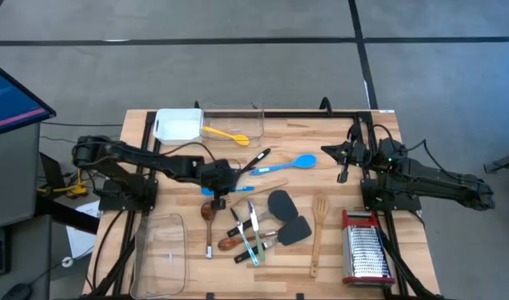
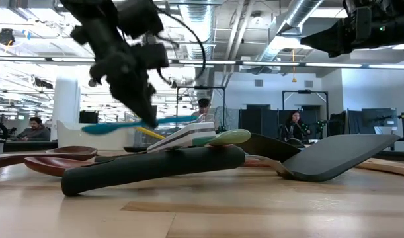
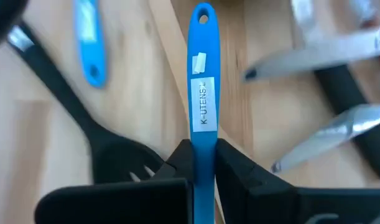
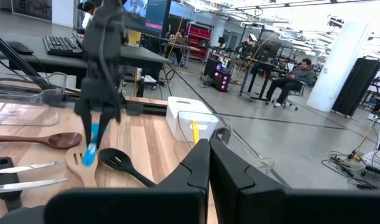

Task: Pick & Place Kitchen Items
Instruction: Put the blue serving spoon into the top transparent bin

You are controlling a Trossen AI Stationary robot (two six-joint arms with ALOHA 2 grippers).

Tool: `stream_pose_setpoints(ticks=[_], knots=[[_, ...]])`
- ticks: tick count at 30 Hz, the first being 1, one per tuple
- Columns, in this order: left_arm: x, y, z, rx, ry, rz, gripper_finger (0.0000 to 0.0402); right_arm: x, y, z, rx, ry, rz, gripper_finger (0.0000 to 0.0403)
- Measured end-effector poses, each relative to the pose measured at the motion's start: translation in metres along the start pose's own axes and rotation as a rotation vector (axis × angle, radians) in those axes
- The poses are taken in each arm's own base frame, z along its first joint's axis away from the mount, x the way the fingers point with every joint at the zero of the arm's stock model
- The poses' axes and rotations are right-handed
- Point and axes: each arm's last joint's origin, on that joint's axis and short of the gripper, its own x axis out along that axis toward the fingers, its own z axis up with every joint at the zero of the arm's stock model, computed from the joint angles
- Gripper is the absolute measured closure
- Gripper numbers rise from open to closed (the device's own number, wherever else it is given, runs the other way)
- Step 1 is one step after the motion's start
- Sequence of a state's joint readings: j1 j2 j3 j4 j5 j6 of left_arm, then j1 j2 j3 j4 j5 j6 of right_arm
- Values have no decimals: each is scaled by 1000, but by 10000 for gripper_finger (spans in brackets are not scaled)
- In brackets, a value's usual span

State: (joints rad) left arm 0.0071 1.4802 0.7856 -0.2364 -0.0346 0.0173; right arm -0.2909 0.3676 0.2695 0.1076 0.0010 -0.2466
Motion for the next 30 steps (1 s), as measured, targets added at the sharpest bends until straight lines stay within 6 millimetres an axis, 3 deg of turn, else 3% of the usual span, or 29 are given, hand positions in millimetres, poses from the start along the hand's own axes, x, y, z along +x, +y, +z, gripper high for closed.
stream_pose_setpoints(ticks=[9,16,23,30], knots=[[-66,7,17,-25,-256,141,384,0,0,0,0,2,0,401],[-105,11,19,-23,-400,250,385,0,-1,0,0,3,-6,401],[-123,15,19,76,-434,410,384,0,-2,-1,1,7,-21,401],[-119,32,28,139,-450,559,385,0,-3,-1,1,9,-25,401]])
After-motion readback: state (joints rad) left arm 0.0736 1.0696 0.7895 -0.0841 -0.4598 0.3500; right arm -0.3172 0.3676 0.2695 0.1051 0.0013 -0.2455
